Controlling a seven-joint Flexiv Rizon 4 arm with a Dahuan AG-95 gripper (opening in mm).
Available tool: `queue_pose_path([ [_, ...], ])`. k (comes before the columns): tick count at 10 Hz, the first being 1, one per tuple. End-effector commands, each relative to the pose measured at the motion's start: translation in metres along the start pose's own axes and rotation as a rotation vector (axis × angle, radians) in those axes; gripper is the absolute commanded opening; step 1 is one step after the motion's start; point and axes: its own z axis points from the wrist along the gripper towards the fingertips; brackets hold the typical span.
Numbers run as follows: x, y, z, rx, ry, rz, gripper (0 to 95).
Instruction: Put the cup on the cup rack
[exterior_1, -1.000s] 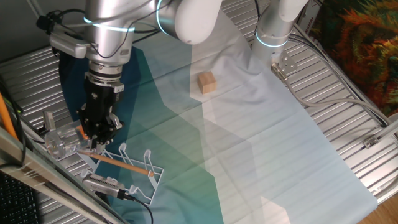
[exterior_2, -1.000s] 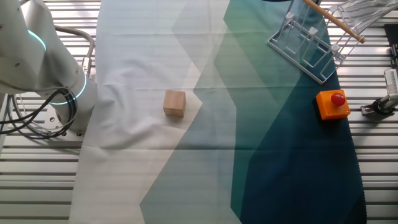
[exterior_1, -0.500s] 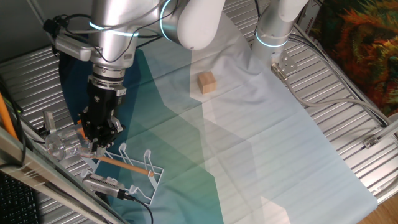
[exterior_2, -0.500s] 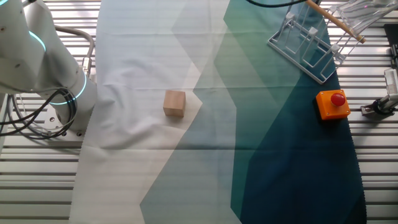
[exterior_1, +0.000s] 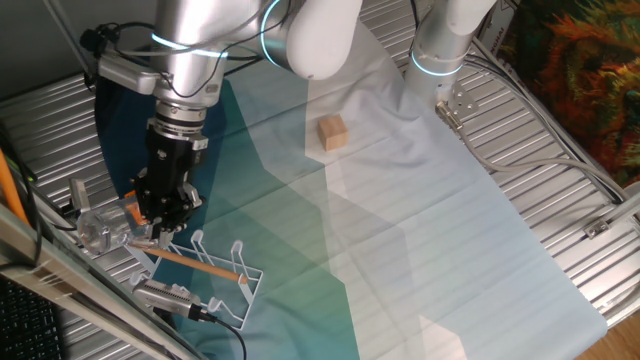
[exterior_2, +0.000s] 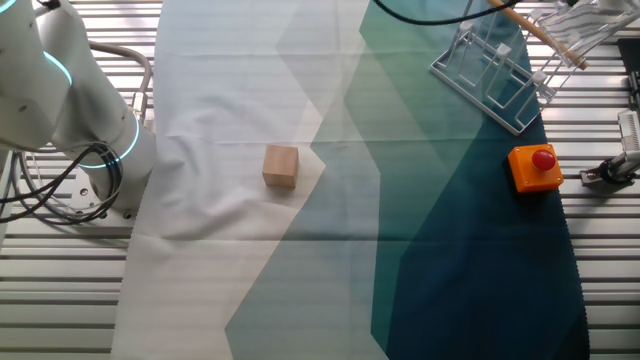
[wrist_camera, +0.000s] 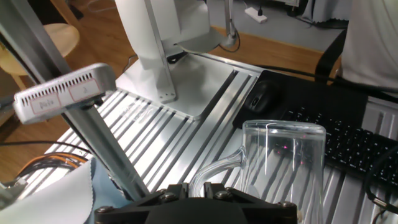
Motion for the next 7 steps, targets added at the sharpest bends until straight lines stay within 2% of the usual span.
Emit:
queue_pose_path([
  [1,-0.0008,-0.0006,0.0006,0.002,-0.006,0.001,0.0],
  [5,0.0038,-0.0018,0.0024,-0.005,-0.052,-0.002,0.0],
  [6,0.004,-0.0018,0.0026,-0.004,-0.08,-0.007,0.0],
  [7,0.004,-0.0018,0.0026,-0.011,-0.094,-0.004,0.0],
])
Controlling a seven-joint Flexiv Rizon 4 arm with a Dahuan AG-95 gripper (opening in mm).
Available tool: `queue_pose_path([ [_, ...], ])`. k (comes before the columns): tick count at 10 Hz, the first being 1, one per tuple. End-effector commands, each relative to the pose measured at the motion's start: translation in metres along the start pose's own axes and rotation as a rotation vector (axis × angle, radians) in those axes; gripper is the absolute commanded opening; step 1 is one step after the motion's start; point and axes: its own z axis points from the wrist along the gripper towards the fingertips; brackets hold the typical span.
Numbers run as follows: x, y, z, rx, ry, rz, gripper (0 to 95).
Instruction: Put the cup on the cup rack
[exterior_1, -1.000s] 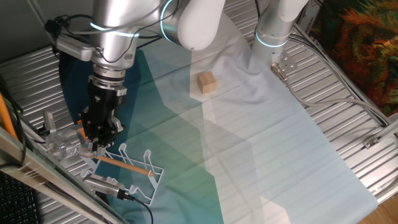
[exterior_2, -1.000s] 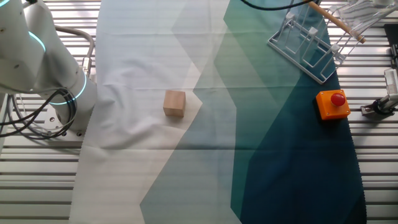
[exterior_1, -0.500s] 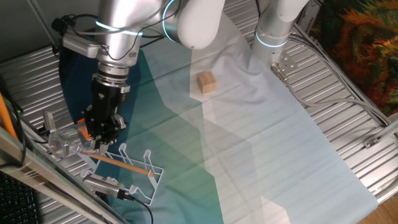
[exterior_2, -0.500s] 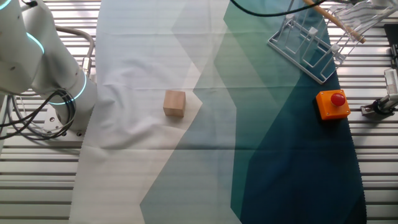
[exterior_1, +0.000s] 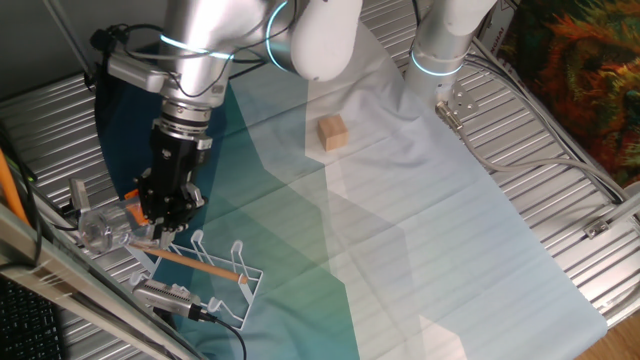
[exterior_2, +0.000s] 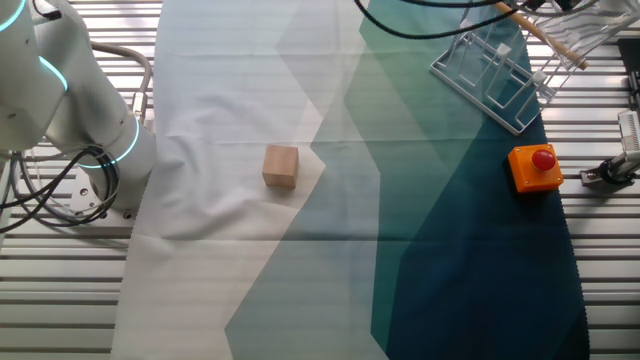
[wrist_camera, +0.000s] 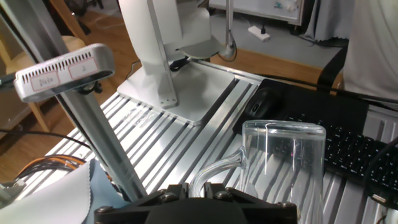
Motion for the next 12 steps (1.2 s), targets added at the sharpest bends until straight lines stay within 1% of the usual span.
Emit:
queue_pose_path([
  [1,-0.0003,0.0007,-0.0006,-0.01,-0.025,0.001,0.0],
  [4,-0.0002,0.0007,-0.0004,-0.005,-0.019,-0.004,0.0],
  [12,0.0,0.0007,-0.0003,-0.01,-0.033,-0.004,0.0],
])
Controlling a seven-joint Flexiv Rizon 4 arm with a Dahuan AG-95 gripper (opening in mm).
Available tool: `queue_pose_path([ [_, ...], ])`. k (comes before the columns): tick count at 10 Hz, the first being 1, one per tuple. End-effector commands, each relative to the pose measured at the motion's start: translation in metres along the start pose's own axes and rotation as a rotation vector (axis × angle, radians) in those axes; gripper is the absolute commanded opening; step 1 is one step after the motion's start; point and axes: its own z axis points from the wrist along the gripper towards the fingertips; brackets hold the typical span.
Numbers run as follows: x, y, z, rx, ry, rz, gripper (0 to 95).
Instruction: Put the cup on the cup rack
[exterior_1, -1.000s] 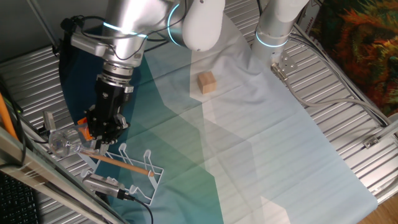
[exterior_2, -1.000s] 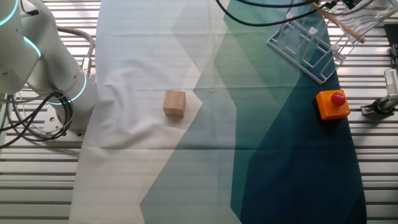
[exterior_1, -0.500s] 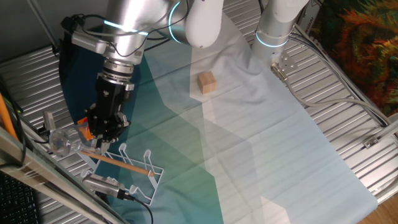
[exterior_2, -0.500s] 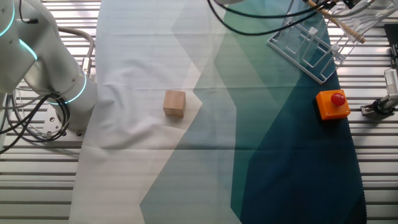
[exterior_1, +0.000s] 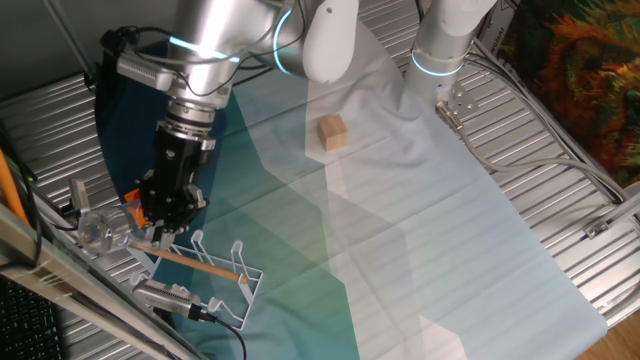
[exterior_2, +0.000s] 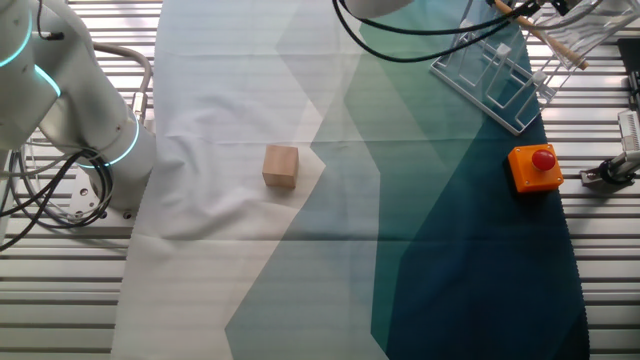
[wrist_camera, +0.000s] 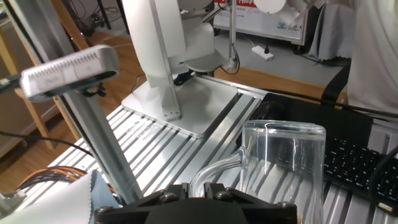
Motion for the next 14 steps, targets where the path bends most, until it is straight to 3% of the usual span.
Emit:
queue_pose_path([
  [1,0.002,0.001,-0.004,0.0,0.003,0.001,0.0],
  [6,0.003,0.001,-0.005,-0.003,-0.01,0.005,0.0],
  [14,0.016,-0.004,-0.007,-0.007,-0.044,-0.002,0.0],
])
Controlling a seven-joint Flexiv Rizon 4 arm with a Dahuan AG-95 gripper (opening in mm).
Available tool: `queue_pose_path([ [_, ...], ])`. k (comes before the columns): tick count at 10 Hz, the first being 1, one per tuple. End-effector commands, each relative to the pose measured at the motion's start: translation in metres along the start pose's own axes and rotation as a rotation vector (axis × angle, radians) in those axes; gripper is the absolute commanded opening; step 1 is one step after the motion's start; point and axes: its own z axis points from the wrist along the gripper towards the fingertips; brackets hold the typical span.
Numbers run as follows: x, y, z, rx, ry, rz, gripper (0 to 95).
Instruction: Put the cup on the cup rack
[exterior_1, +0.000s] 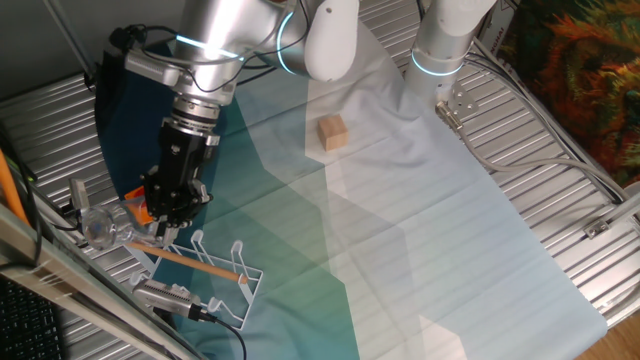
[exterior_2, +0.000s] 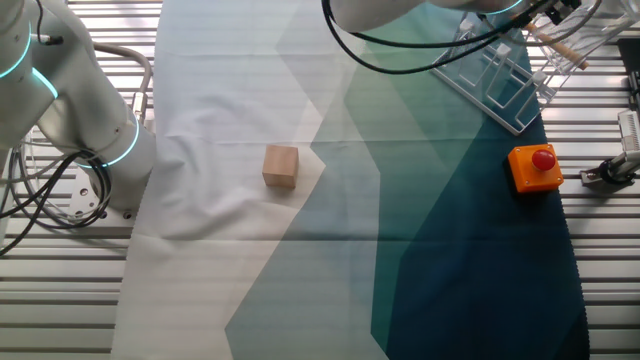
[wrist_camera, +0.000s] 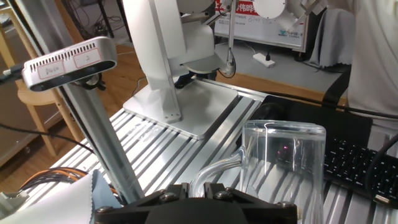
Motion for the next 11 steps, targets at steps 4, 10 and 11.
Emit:
queue_pose_path([
  [4,0.0061,-0.0018,-0.0004,0.003,-0.023,-0.014,0.0],
  [10,0.0108,-0.0005,0.0062,0.004,-0.051,-0.011,0.0],
  [11,0.0108,-0.0005,0.0063,0.003,-0.05,-0.016,0.0],
])
